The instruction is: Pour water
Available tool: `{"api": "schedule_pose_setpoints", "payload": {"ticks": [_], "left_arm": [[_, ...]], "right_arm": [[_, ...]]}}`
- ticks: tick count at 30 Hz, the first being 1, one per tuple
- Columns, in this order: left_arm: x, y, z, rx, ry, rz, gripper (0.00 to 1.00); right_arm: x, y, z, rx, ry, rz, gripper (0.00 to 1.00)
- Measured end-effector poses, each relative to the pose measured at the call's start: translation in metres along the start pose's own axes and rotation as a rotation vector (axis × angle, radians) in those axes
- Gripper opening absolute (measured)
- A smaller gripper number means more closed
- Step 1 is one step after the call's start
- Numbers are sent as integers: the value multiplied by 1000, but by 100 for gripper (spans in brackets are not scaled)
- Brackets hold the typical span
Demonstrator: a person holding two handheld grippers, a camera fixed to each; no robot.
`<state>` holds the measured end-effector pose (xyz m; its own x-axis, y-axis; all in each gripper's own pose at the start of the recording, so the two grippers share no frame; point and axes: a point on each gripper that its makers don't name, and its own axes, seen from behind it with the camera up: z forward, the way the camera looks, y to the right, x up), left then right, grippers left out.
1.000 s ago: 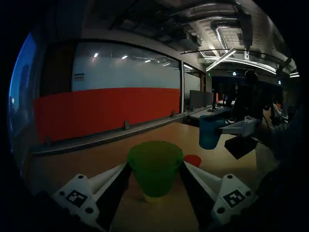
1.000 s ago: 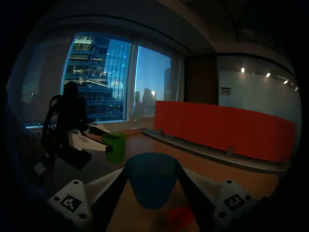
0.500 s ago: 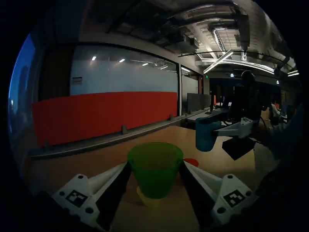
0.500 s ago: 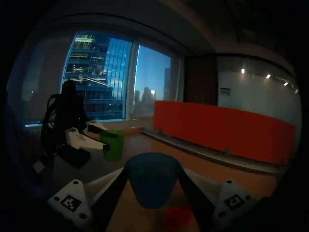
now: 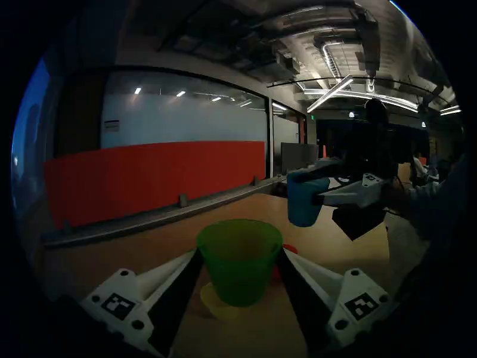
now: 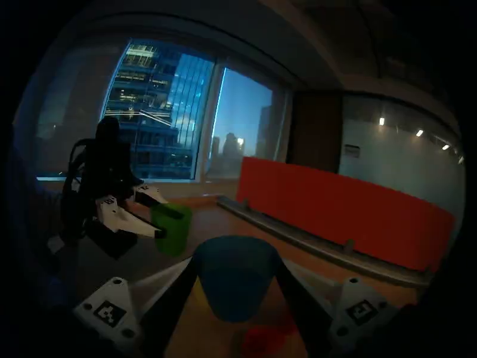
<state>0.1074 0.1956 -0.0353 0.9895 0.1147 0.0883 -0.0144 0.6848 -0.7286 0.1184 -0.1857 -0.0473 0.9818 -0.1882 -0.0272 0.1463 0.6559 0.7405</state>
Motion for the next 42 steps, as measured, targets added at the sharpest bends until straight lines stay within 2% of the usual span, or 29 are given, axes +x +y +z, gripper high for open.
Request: {"api": "schedule_pose_setpoints", "payload": {"ticks": [16,28,42], "left_arm": [[-6,26,9,-55,-10,8,85],[-8,37,14,-80,-10,4,85],[-8,50,18,-105,-6,7,85]], "right_arm": [[29,17,2,-29,9,-169,92],[53,25,11,-46,16,-353,92],[78,27,21,-61,33,-527,91]]}}
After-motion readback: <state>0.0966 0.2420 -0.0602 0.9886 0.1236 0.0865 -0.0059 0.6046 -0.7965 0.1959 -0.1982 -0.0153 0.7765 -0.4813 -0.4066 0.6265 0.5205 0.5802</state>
